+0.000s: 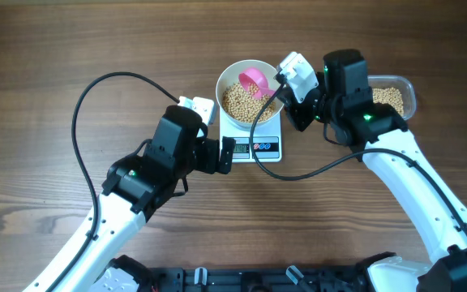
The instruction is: Scoop item into bowl and weigh 150g on scale
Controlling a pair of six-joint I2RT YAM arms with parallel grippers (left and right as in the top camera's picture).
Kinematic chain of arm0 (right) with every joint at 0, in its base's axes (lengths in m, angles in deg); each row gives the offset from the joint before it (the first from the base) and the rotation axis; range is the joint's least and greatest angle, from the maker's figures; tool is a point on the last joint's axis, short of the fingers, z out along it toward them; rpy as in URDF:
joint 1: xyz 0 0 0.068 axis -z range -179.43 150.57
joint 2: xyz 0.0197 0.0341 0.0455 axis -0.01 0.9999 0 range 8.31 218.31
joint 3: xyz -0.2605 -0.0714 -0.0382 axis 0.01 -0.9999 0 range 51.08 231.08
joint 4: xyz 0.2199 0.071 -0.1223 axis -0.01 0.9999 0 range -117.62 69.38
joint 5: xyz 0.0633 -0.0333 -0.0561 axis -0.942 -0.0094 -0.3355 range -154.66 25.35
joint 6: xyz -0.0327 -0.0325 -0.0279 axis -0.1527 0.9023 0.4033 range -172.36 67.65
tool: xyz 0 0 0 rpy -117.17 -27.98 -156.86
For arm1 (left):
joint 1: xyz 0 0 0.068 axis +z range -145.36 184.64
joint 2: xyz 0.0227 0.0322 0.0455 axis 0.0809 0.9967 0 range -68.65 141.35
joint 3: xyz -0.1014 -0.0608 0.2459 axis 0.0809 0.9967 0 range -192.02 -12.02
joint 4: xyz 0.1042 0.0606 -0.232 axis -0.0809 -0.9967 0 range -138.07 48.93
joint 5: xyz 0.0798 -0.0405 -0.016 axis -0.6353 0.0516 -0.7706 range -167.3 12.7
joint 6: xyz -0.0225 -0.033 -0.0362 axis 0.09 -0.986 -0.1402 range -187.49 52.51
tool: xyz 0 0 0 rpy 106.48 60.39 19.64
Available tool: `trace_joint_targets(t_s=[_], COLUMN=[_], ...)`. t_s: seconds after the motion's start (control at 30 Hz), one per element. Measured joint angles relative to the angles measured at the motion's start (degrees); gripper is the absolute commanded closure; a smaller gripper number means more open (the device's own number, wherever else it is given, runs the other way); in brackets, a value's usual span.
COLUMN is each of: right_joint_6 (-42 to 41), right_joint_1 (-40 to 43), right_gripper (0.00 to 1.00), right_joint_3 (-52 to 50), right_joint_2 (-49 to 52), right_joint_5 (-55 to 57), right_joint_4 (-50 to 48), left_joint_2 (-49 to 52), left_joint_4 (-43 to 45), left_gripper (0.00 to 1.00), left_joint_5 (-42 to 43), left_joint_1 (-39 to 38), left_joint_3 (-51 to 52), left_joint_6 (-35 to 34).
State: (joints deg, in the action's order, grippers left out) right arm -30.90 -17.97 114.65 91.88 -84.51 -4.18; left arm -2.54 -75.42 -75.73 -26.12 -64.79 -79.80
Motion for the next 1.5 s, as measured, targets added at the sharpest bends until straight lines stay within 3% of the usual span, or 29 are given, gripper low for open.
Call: trace_joint_targets(t_s=[1.5], right_joint_6=[-7.3], right_joint_1=[0.0], right_gripper=[0.96], right_joint_3=[0.0], right_joint_2=[0.22], right_joint_5=[-4.57], right_joint_4=[-2.08], left_joint_2=[0.0], left_joint_4=[0.0], left_gripper=[0.0], left_joint_5=[0.0], left_joint_1=[0.0], left_joint_3=[0.0], left_joint_6=[0.0])
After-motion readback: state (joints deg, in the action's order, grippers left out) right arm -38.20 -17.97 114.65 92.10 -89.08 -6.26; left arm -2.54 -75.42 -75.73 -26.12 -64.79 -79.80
